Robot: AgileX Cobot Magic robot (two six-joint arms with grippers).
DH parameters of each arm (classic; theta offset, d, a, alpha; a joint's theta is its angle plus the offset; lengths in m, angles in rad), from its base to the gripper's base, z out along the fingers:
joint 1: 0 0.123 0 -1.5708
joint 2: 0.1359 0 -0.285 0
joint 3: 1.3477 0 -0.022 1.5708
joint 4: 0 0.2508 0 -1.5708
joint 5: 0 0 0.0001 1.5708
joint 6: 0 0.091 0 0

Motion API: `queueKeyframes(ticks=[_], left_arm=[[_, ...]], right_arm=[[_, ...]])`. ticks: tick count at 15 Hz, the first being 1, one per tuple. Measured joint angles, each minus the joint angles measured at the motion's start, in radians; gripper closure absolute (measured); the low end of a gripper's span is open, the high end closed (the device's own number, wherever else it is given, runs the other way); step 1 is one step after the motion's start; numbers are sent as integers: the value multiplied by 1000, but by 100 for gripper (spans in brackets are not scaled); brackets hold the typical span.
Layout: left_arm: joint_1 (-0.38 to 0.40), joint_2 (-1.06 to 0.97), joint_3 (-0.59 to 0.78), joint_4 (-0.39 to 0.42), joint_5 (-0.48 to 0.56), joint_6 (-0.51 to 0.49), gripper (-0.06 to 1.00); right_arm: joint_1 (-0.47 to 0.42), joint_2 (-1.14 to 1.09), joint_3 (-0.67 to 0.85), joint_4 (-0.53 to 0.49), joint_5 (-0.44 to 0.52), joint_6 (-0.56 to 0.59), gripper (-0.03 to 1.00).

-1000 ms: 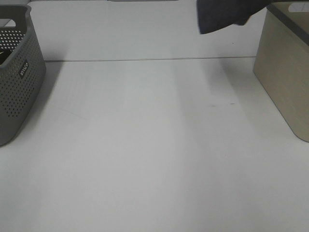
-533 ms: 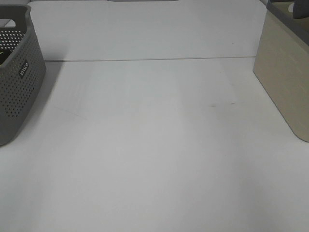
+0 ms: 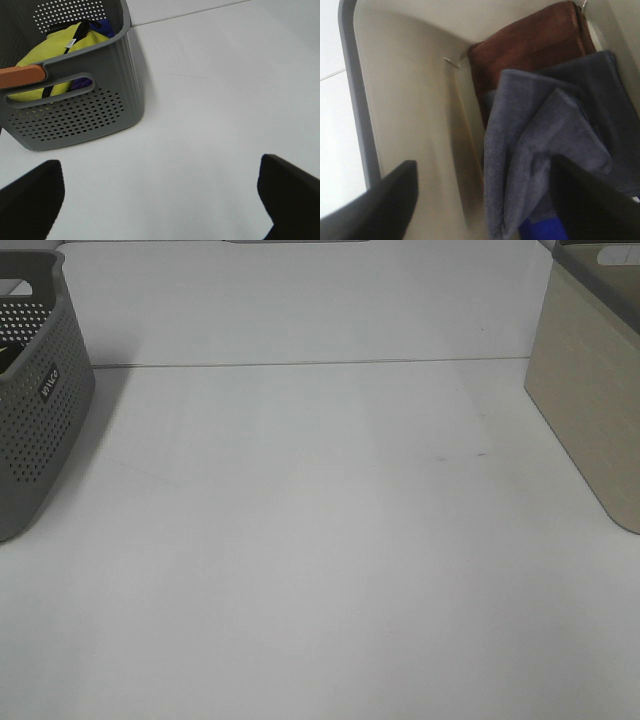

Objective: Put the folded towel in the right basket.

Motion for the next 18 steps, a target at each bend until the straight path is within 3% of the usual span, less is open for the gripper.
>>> queueKeyframes(ticks=[2,4,8,13,18], left_arm=[[0,0,0,0,0,0,-4],[0,0,0,0,0,0,-4],[0,0,0,0,0,0,-4],[0,0,0,0,0,0,-4],[0,0,0,0,0,0,-4]], right_arm=[[7,-14,0,1,2,0,15],[48,-57,0,1,13,0,11],[180,-128,0,-13,43,0,11],[372,-208,0,-103,116,12,11],[407,-349,93,-169,116,73,11]])
